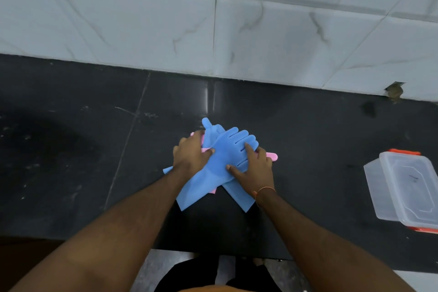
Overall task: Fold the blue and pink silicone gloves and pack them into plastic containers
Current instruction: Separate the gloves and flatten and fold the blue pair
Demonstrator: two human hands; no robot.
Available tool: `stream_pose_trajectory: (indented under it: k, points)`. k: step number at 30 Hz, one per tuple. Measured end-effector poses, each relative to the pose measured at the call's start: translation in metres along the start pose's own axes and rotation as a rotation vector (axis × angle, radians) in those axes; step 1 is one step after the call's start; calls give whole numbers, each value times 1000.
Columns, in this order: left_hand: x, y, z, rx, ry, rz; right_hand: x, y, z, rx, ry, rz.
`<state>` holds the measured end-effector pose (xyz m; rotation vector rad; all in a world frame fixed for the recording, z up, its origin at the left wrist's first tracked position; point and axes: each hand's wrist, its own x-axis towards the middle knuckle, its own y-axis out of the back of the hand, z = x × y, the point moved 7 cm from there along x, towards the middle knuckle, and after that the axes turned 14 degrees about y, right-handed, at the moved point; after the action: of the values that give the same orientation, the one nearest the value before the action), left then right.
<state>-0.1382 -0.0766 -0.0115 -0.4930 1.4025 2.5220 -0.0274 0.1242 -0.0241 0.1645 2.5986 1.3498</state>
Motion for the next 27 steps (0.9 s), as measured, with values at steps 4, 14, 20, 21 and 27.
stream_pose_trajectory:
  k: [4, 14, 20, 21, 27]
  points:
    - [17, 35, -48, 32, 68, 34, 12, -30, -45, -12, 61, -56]
    - [-10, 71, -87, 211, 76, 363, 5, -36, -89, -161, -35, 70]
    - [-31, 44, -58, 425, -195, 198, -12, -33, -83, -10, -375, 107]
    - [-33, 43, -55, 464, -210, 209, -12, -35, -83, 64, -379, 98]
    - [-44, 44, -30, 125, -367, 106, -12, -29, -84, 631, -165, 172]
